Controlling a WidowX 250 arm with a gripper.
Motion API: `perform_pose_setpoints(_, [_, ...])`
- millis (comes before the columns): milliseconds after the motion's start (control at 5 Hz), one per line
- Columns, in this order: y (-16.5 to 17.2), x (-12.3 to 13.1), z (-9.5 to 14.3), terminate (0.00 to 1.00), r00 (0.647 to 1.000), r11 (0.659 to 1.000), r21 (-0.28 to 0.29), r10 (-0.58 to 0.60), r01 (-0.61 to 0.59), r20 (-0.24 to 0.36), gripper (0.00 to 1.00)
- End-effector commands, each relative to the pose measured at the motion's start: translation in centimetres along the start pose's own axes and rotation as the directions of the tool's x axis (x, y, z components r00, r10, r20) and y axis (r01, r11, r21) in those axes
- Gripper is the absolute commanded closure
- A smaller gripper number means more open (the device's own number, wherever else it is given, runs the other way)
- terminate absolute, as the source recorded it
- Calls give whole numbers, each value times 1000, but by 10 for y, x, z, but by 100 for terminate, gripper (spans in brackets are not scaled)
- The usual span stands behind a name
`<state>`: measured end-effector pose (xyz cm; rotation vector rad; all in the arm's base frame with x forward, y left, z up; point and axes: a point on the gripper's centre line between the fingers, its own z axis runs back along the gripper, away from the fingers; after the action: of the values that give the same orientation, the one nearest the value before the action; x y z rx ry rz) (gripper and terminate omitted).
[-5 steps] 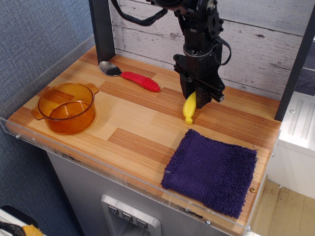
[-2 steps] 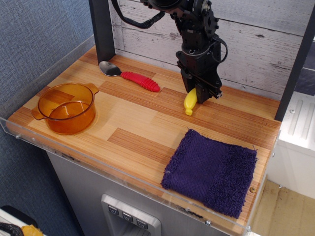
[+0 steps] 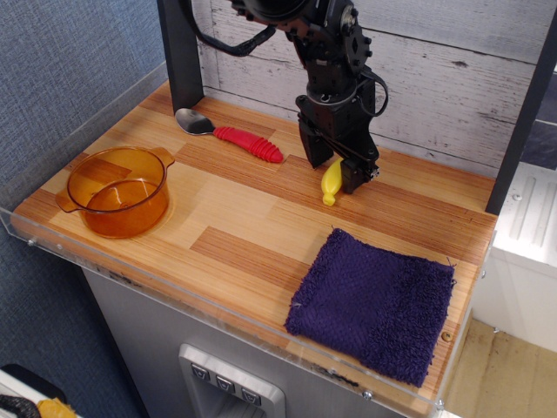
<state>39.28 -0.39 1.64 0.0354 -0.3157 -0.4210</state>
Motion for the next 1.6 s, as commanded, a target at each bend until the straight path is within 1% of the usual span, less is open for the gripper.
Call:
perform_pose_setpoints(0, [21, 15, 67, 0, 984, 989, 46, 138, -144, 117, 0])
perform_pose_setpoints(200, [29, 4, 83, 0, 975, 969, 112, 215, -221, 62, 0])
perform_pose_setpoints(400, [29, -16, 100, 0, 950, 943, 126, 312, -308, -13, 0])
perform_pose_setpoints(600, [24, -40, 114, 0, 922, 919, 148, 380, -366, -77, 0])
perform_pose_setpoints(800, [30, -74, 127, 0, 878, 879, 172, 466, -445, -112, 0])
perform_pose_setpoints(1000, [39, -107, 137, 0, 839, 839, 219, 530, -497, -125, 0])
perform_pose_setpoints(1200, [53, -137, 151, 0, 803, 806, 211, 583, -553, -124, 0])
perform_pose_setpoints(1400, [60, -159, 157, 0, 771, 771, 261, 623, -580, -127, 0])
